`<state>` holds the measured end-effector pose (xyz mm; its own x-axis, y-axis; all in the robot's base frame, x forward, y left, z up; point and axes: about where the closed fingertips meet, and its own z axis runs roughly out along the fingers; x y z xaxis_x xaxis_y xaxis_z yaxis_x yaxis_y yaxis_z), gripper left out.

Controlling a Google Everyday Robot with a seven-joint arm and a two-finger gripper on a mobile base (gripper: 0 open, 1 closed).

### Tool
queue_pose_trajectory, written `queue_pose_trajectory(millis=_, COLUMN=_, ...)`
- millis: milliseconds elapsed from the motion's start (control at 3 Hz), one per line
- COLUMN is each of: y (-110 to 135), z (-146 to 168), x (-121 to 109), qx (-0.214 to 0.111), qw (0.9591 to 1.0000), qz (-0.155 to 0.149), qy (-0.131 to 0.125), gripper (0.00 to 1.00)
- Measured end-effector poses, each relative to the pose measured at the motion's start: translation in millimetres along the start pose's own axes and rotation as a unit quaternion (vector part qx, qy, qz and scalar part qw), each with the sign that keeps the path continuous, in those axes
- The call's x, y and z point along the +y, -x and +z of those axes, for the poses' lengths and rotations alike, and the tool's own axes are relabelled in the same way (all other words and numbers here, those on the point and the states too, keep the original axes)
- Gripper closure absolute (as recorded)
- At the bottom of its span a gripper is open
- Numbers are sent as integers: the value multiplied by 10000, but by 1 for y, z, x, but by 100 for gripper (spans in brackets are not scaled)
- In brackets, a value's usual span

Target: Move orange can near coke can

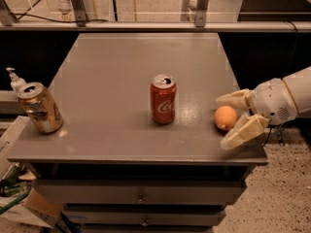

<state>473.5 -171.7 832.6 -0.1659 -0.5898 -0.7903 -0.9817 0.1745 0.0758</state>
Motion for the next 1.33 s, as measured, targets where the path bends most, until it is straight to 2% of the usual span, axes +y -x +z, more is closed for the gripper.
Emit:
queue_pose_trajectory(millis=333, y=6, z=13, x=-10, qx=-98, qw=9999, qz=-108, qy=3, gripper=41)
queue_pose_trajectory(millis=1000, y=15, z=19, x=-27, qx=-251, qw=9994, qz=-223, qy=-116, gripper=88)
queue_pose_trajectory(millis=1333, y=40, z=24, x=-43, qx=-482, qw=9978, qz=-411, qy=-205, gripper=100)
